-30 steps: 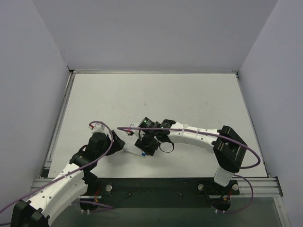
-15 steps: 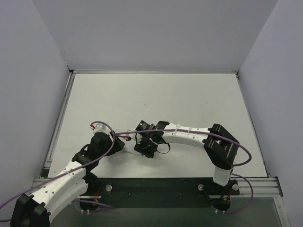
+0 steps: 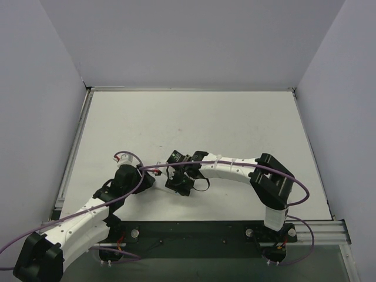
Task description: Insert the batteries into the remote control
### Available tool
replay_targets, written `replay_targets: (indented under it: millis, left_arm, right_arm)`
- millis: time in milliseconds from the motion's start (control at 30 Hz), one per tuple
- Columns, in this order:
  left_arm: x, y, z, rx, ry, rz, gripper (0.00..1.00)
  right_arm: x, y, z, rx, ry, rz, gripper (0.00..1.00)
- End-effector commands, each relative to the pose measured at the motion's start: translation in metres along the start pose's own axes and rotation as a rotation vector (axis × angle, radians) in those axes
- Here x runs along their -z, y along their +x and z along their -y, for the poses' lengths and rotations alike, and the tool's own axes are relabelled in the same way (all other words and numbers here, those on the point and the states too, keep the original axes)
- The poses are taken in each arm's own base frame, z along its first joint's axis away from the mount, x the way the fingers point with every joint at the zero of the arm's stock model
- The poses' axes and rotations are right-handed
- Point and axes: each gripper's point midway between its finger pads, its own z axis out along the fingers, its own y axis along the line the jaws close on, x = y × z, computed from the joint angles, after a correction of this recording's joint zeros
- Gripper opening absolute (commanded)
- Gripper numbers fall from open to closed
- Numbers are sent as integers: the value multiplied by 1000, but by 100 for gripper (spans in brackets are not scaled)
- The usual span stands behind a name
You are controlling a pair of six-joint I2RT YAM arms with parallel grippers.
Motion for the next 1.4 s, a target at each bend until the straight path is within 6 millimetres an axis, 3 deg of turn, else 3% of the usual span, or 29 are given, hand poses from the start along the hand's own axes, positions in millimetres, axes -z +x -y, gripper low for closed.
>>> replay_targets:
  millis: [0,567,1033,1367]
  left_arm:
    - [-3,-6,11,19,46,21,63]
    - [-4,-4,11,24,48,16,62]
    - [-4,-4,12,22,52,14,62]
    - [-4,-4,14,23,58,13,62]
  right_arm:
    - [3,-11,1,34,25,15,22]
    - [7,-21,9,57,104,65,22]
    - [-10,1,6,68,73,-17,22]
    - [-15,6,-2,54,23,-44,33]
